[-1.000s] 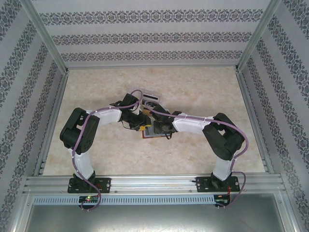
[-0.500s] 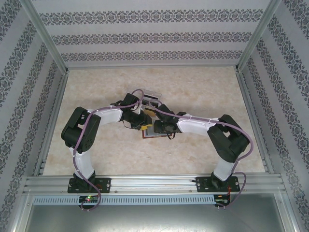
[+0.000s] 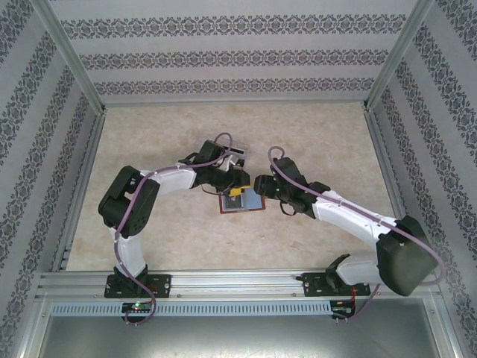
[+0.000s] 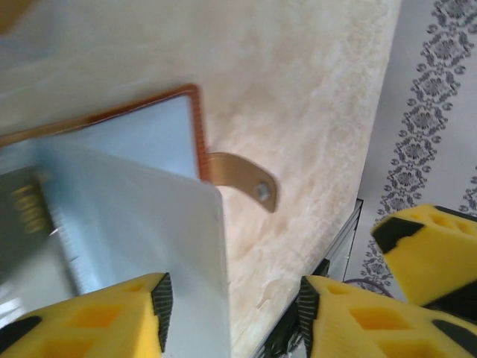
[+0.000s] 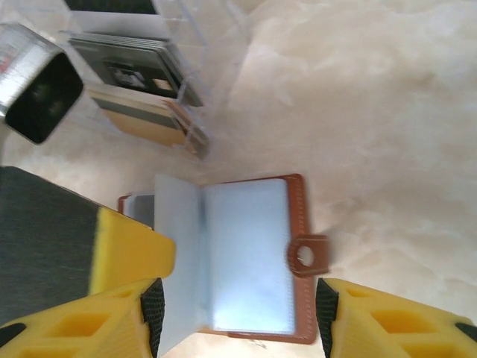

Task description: Take the credit cards out of the card holder

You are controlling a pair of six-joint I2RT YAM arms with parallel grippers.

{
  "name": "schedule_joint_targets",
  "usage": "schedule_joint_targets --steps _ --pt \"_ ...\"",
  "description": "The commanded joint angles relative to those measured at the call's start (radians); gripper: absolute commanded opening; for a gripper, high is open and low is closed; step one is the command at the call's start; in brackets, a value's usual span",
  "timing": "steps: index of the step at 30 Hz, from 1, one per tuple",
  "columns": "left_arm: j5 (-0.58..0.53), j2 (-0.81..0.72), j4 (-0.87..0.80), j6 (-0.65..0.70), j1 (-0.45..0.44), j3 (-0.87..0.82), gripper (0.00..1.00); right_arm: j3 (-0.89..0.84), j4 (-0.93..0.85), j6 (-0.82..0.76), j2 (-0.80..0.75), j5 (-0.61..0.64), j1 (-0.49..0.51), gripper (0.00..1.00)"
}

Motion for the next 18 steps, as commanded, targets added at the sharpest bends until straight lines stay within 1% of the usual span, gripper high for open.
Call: schedule_joint_targets --steps 1,5,9,15,18 --pt "-0.039 0.051 0.006 0.003 -0.027 0.06 0.54 -0.031 0.015 0.025 -0.041 0.051 -0.014 0.58" --pt "-0.078 0.101 -0.033 0.004 -0.039 0.095 0.54 -0.038 0.002 0.032 -0.048 0.053 -0.02 0.58" --pt "-0.111 0.118 -0.071 0.016 -0.052 0.103 0.53 -0.04 -0.001 0.038 -0.047 0.053 -0.02 0.58" --pt "-0.136 0.104 -0.104 0.038 -0.06 0.105 0.45 -0.027 -0.004 0.04 -0.03 0.046 -0.021 0.58" --pt "-0.147 0.057 -0.129 0.06 -0.061 0.106 0.42 -0.014 -0.005 0.036 -0.012 0.029 -0.02 0.57"
